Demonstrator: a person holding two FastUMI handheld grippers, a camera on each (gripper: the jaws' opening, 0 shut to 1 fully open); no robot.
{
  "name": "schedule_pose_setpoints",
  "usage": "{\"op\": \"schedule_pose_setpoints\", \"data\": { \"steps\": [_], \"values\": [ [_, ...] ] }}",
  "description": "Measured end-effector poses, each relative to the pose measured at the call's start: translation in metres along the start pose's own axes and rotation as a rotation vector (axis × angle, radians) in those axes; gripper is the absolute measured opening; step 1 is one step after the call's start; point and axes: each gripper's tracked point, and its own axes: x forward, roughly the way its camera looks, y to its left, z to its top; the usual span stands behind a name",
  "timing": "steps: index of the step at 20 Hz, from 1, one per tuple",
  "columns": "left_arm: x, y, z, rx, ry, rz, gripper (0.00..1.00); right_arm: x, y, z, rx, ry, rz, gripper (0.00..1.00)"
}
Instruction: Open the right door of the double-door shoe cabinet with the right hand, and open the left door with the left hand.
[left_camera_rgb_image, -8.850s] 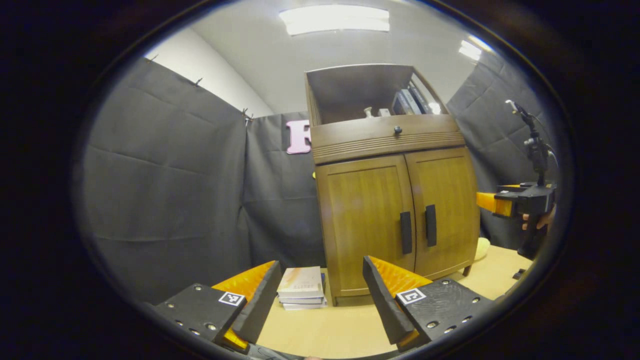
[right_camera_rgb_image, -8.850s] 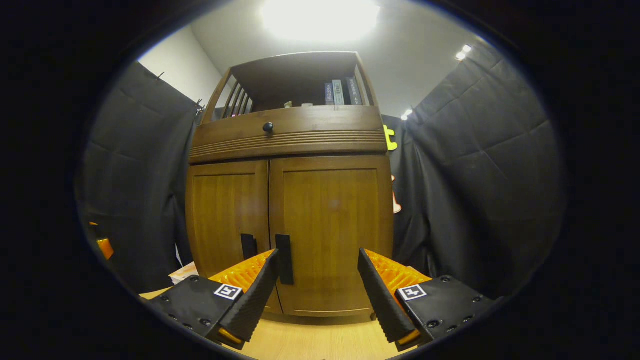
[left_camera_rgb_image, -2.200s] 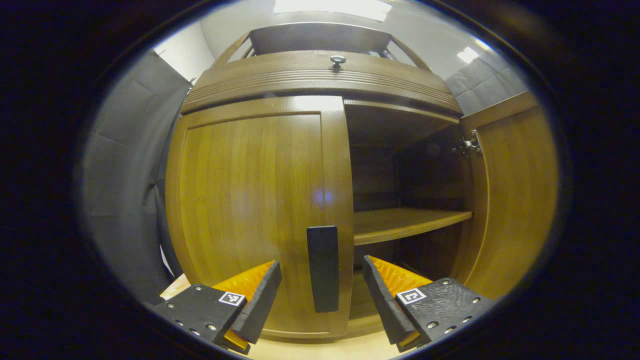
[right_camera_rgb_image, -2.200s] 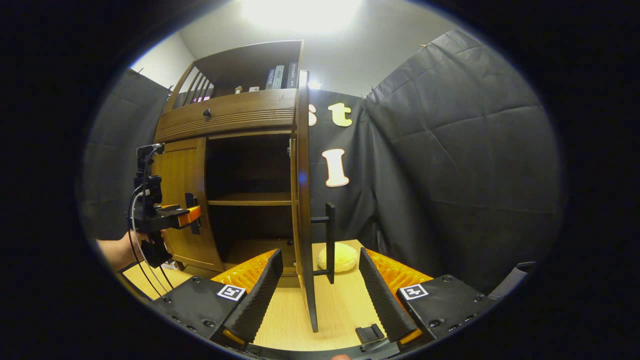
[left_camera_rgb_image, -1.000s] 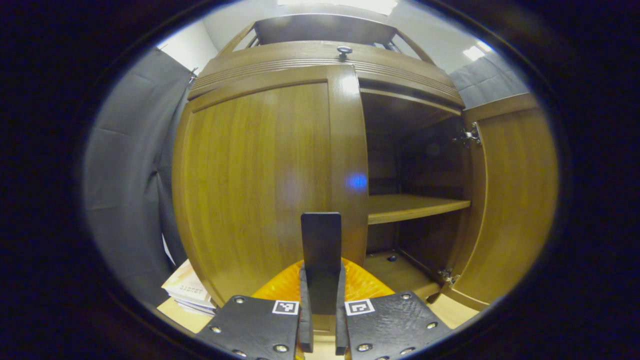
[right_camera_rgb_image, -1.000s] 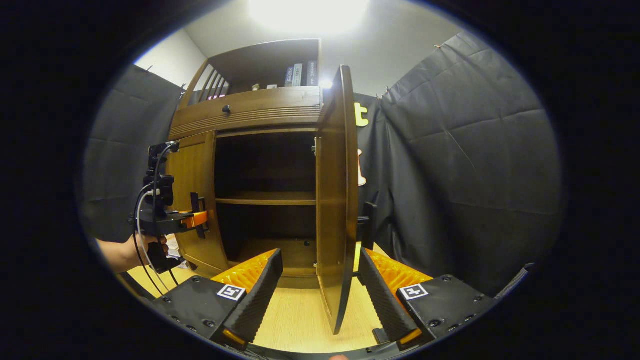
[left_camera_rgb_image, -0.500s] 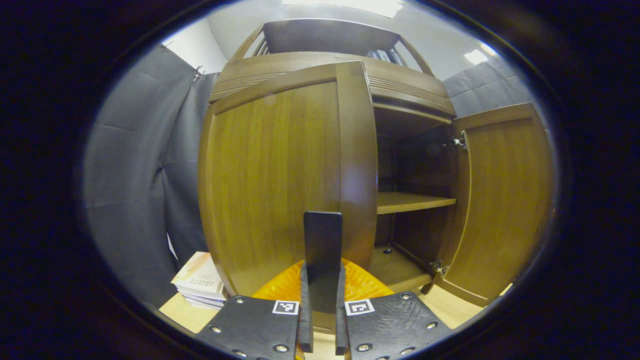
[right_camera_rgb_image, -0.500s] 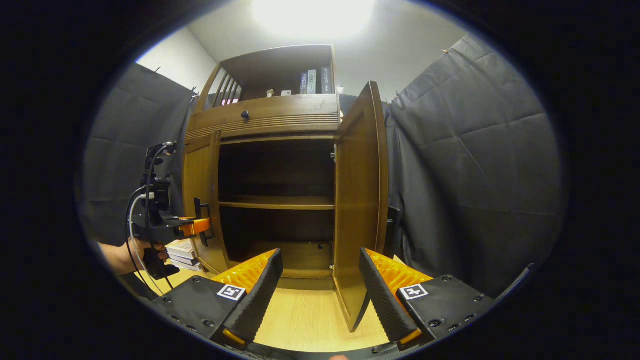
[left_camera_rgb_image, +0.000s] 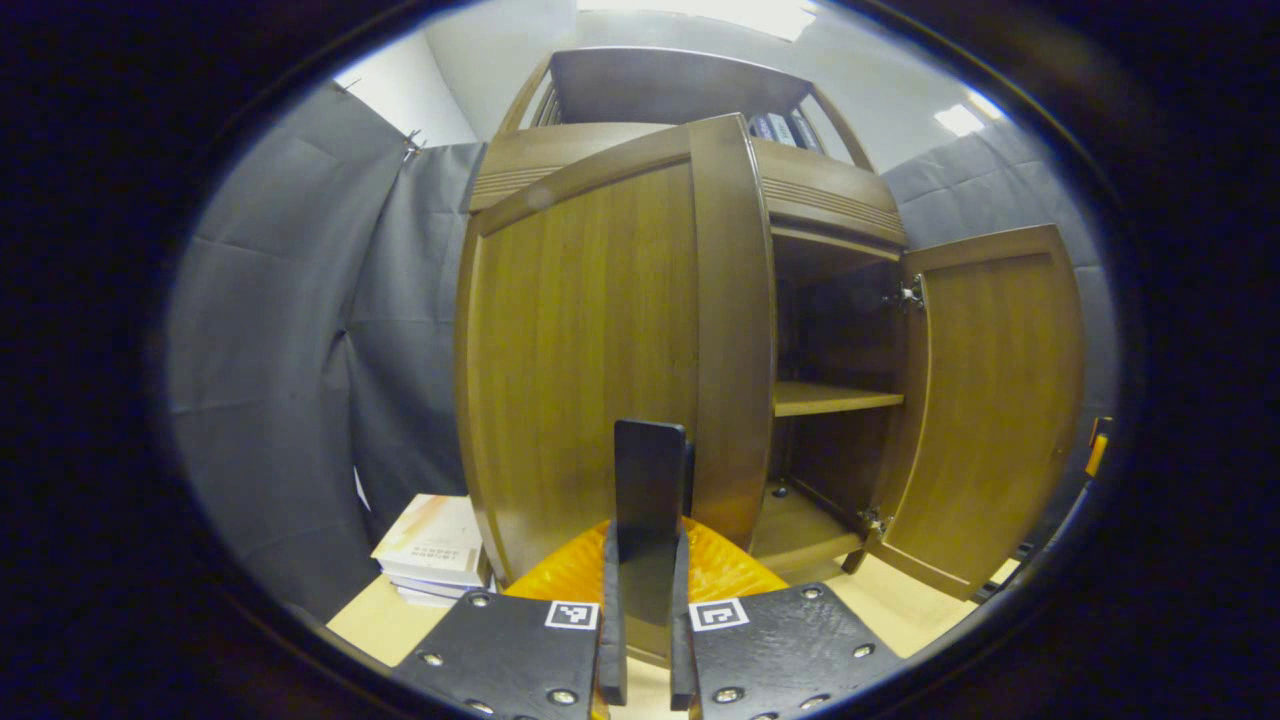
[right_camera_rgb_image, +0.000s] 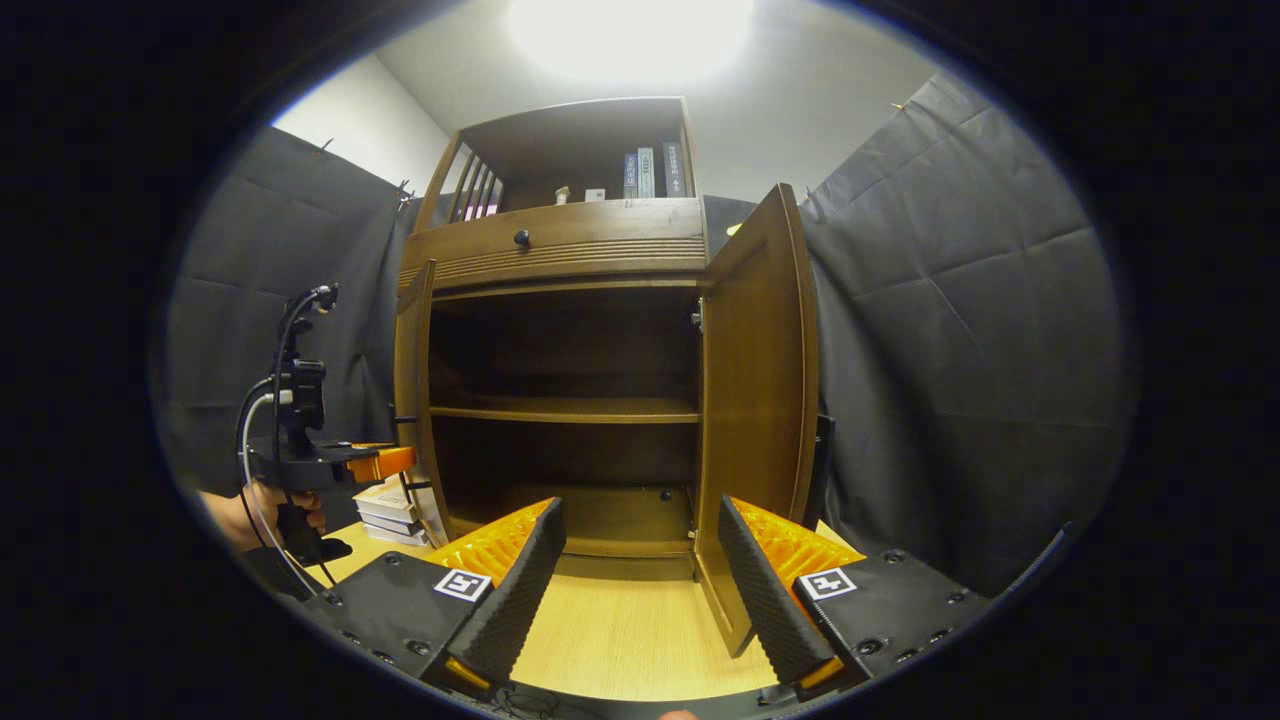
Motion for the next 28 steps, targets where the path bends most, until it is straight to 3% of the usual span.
{"op": "schedule_pose_setpoints", "data": {
  "steps": [5, 6, 7, 10, 12, 16, 18, 28],
  "values": [
    [-0.024, 0.023, -0.004, 0.006, -0.002, 0.024, 0.21, -0.004, 0.021, 0.000, -0.005, -0.002, 0.034, 0.96],
    [-0.028, 0.028, -0.004, 0.014, -0.002, 0.032, 0.15, -0.005, 0.026, 0.001, -0.005, -0.003, 0.043, 0.96],
    [-0.031, 0.031, -0.004, 0.025, -0.003, 0.040, 0.21, -0.006, 0.030, 0.001, -0.005, -0.005, 0.050, 0.96],
    [-0.042, 0.049, -0.006, 0.035, -0.002, 0.064, 0.18, -0.008, 0.041, 0.003, -0.005, -0.014, 0.070, 0.92],
    [-0.049, 0.058, -0.008, 0.023, -0.002, 0.071, 0.14, -0.008, 0.047, 0.004, -0.008, -0.016, 0.081, 0.96],
    [-0.063, 0.081, -0.009, 0.022, -0.007, 0.110, 0.15, -0.013, 0.057, 0.004, -0.010, -0.017, 0.097, 0.92],
    [-0.070, 0.091, -0.006, 0.027, -0.013, 0.127, 0.15, -0.014, 0.061, 0.004, -0.015, -0.019, 0.103, 0.96],
    [-0.078, 0.102, -0.008, 0.025, -0.028, 0.200, 0.15, -0.011, 0.073, 0.005, -0.017, -0.022, 0.120, 0.96]
  ]
}}
